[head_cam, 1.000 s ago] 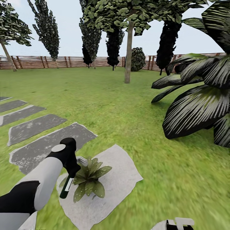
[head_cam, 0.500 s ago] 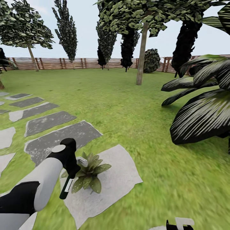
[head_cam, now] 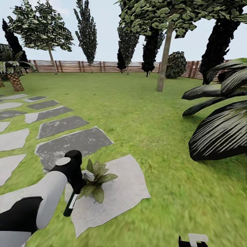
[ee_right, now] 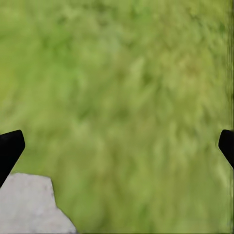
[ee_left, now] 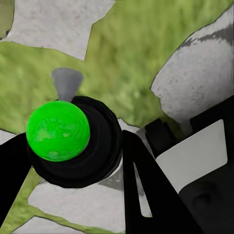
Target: Pick up the pesticide atomizer in the garden and spray insectifuge to fully cover both potted plants in the garden.
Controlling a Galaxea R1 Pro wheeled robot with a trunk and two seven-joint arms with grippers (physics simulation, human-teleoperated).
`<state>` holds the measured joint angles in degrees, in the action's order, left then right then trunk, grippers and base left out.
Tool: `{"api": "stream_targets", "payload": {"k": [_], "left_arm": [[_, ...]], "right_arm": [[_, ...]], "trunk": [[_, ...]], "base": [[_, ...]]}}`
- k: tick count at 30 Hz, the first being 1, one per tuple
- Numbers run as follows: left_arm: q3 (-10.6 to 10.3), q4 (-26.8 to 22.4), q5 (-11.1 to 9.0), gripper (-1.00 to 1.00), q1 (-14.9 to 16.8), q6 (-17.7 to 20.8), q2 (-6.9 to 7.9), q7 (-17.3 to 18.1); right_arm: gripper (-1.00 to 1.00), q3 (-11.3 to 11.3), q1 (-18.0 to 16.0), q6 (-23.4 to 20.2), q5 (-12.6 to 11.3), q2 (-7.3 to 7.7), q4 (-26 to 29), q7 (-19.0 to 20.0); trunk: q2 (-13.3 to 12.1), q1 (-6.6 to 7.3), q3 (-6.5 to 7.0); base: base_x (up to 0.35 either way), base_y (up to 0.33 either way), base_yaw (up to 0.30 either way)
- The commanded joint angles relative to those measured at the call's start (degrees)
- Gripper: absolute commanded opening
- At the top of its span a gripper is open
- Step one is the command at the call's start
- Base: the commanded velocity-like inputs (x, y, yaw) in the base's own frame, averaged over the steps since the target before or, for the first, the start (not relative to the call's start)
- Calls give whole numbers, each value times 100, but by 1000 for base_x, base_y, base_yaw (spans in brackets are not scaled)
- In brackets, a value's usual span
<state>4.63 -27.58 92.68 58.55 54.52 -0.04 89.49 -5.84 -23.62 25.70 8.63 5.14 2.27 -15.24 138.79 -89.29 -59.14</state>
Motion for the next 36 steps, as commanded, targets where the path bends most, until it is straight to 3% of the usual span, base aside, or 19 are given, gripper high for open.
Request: {"api": "stream_targets", "payload": {"k": [1, 9, 18, 21, 22, 24, 30, 32, 36], "left_arm": [[37, -2, 56, -100, -18, 64, -5, 51], [53, -92, 22, -100, -735, 67, 4, 51], [186, -95, -64, -100, -827, 99, 90, 51], [419, -91, -195, -100, -928, 103, 104, -308], [567, -93, -237, -100, -1092, 101, 96, -683], [760, -101, -302, -100, -1136, 97, 37, -911], [833, -456, -908, -100, -1144, 88, -16, -995], [809, -584, -1013, -100, -1149, 66, 40, -1163], [808, -581, -1030, -100, -1268, 52, 125, -1485]], "right_arm": [[100, -48, -3, 14, 63, 2, -7, -15], [100, -48, -2, 14, 68, 5, -16, -15], [100, -48, -3, 14, 69, 5, -23, -7], [100, -48, -3, 14, 63, 0, -5, -6], [100, -43, -2, 19, 62, -20, 3, -6], [100, -48, -2, 22, 60, -24, 2, -12], [100, -48, -2, 21, 60, -22, 1, -14], [100, -48, -4, 22, 60, -22, 1, -10], [100, -48, -3, 22, 60, -23, 1, -14]], "trunk": [[3, 3, -5], [3, 3, -5], [3, 3, -5], [3, 3, -5], [3, 3, -5], [3, 3, -5], [3, 3, -5], [3, 3, -5], [3, 3, -5]], "base": [[-88, -305, 9], [-109, -234, 2], [-8, -12, 0], [0, 0, 0], [0, 0, 0], [0, 0, 0], [0, 0, 0], [0, 0, 0], [0, 0, 0]]}}
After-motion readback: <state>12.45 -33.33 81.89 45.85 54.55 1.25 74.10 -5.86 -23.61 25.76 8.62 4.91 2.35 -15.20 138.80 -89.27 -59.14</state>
